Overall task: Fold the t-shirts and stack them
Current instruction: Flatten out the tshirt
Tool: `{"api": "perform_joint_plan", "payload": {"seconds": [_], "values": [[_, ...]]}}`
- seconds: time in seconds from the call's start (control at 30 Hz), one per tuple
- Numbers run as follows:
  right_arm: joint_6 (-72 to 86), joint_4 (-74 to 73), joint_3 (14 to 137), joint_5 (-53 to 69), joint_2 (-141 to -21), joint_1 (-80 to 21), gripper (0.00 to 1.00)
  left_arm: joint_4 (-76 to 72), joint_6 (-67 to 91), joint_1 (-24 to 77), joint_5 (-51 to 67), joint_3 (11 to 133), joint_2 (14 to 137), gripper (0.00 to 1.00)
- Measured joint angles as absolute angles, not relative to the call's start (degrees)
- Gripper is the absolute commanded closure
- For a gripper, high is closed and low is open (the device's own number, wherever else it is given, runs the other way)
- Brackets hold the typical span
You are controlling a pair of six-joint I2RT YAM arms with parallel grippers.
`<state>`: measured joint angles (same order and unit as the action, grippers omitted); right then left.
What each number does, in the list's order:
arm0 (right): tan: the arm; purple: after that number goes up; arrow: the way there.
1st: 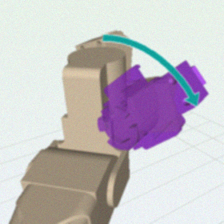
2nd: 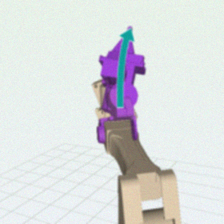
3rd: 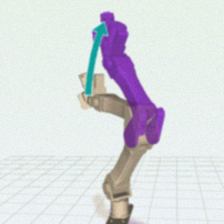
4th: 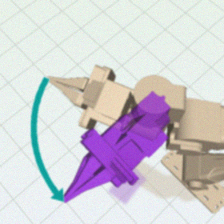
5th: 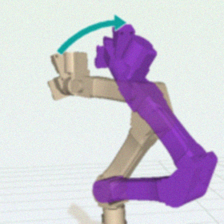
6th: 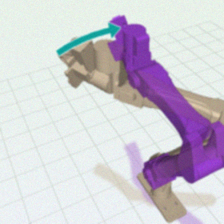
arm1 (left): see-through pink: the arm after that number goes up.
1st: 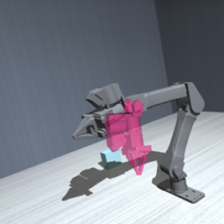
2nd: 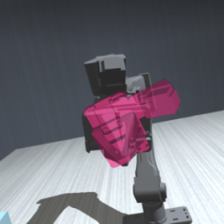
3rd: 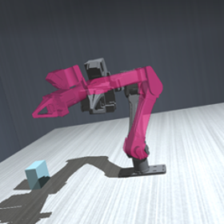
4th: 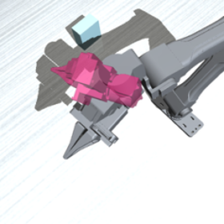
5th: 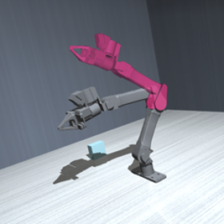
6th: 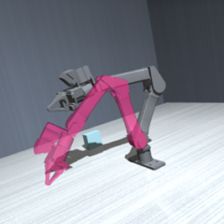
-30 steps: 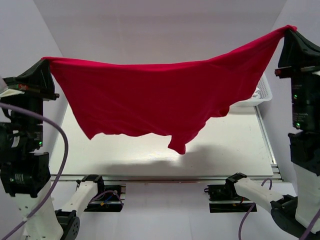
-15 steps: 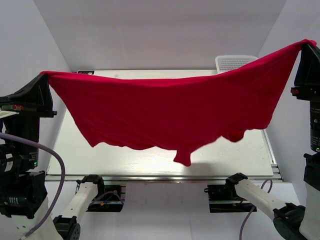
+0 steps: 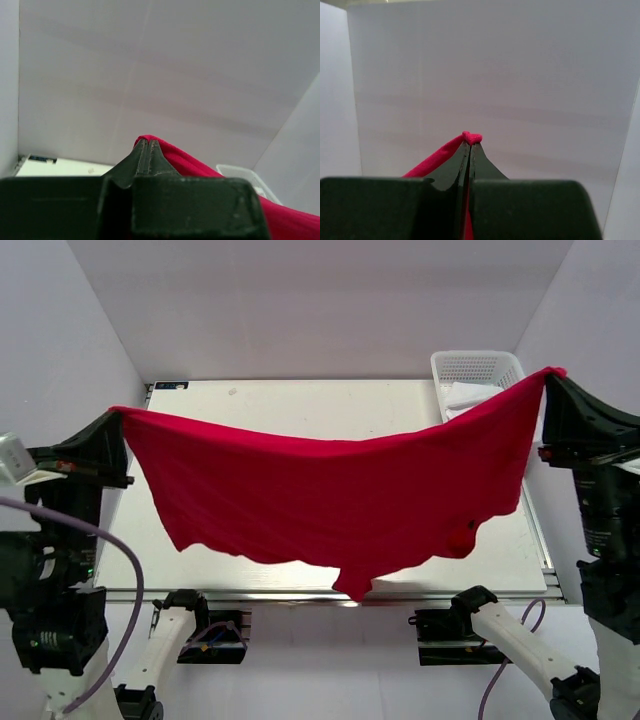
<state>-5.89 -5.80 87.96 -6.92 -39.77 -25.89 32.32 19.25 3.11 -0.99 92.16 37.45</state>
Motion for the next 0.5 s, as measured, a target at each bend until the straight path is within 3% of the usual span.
{"api": "perform_joint_plan", "payload": {"seconds": [0.5], "values": [[-5.13,5.48,68.27,-14.85,-43.94,-25.89,1.0,27.16,23.05,3.11,-4.67,72.9,37.45,1.0]]}}
